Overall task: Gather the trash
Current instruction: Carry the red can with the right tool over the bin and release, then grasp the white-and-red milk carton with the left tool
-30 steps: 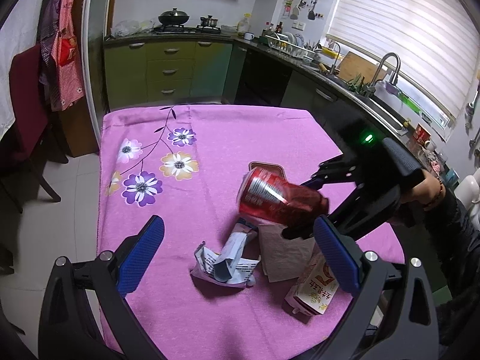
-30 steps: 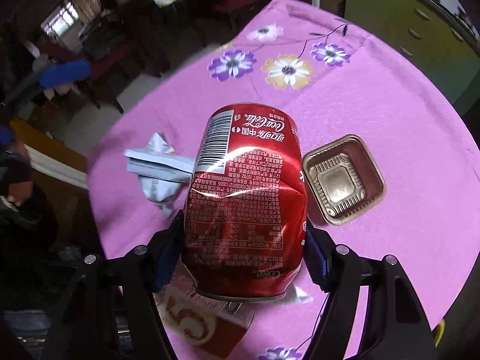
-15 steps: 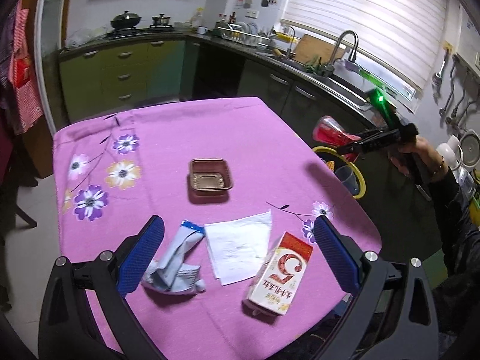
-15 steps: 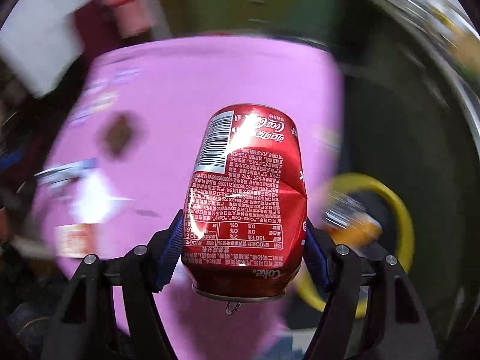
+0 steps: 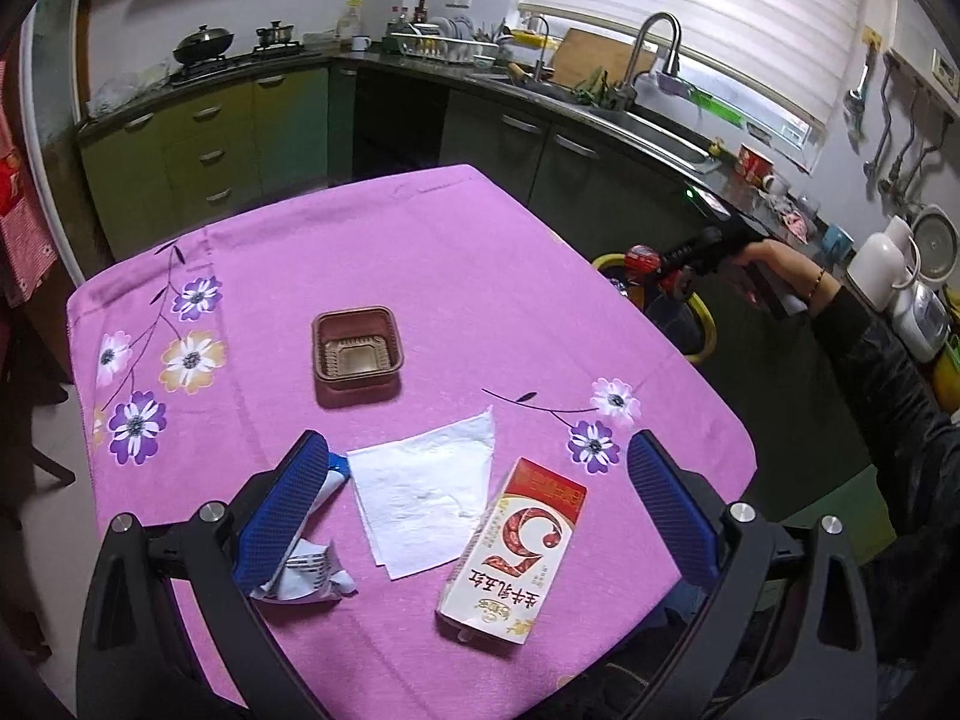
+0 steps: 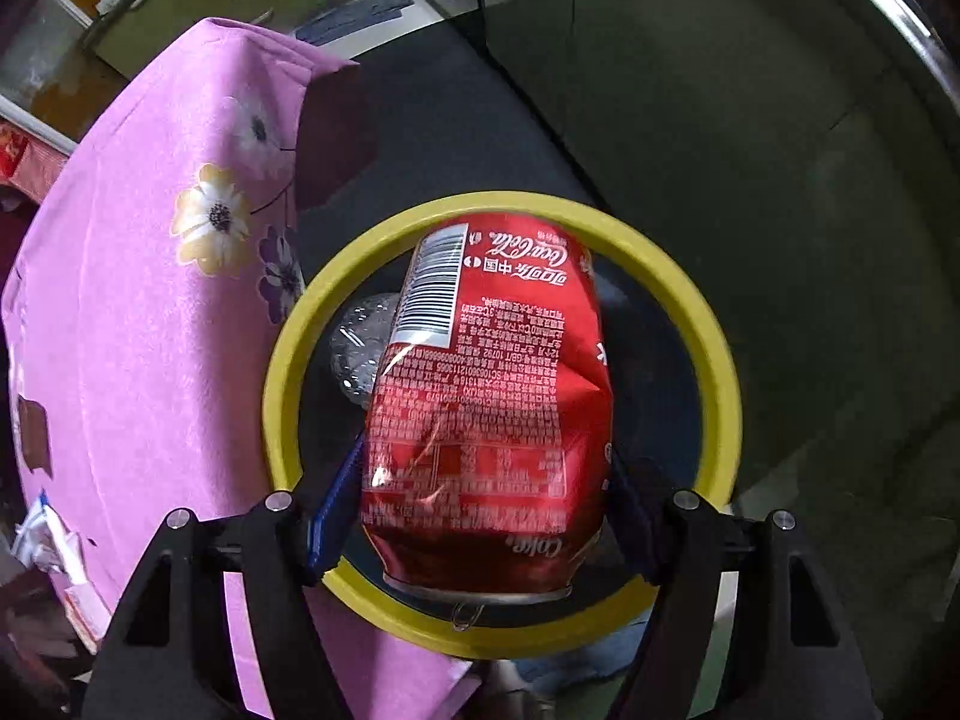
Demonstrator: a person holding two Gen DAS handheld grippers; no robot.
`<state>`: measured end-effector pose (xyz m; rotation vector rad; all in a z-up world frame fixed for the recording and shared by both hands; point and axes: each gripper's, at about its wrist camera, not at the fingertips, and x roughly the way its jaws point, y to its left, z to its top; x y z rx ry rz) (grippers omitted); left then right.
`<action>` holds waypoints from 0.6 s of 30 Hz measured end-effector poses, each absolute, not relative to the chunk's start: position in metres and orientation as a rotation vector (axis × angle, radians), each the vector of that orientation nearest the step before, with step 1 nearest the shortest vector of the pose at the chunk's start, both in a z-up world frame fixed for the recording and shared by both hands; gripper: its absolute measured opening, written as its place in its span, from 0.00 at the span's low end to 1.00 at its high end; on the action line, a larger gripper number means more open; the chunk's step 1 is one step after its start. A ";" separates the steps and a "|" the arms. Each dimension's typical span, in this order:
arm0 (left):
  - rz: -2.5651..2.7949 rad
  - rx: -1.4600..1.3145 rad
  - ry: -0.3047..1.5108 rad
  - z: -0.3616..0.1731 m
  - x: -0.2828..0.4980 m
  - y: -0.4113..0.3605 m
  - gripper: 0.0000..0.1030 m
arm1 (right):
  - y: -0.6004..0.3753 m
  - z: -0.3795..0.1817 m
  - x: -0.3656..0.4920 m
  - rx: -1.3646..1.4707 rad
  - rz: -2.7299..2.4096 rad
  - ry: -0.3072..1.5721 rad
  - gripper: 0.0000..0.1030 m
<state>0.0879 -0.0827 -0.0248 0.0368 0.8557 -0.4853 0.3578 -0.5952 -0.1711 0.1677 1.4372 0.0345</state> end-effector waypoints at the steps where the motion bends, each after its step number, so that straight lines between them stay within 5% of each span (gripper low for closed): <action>1: -0.491 0.043 0.859 -0.026 0.088 -0.084 0.92 | -0.595 -0.168 0.356 0.168 0.028 1.424 0.74; 18: -0.773 0.361 0.997 -0.094 0.071 -0.131 0.92 | -0.565 -0.112 0.262 0.196 0.186 1.201 0.79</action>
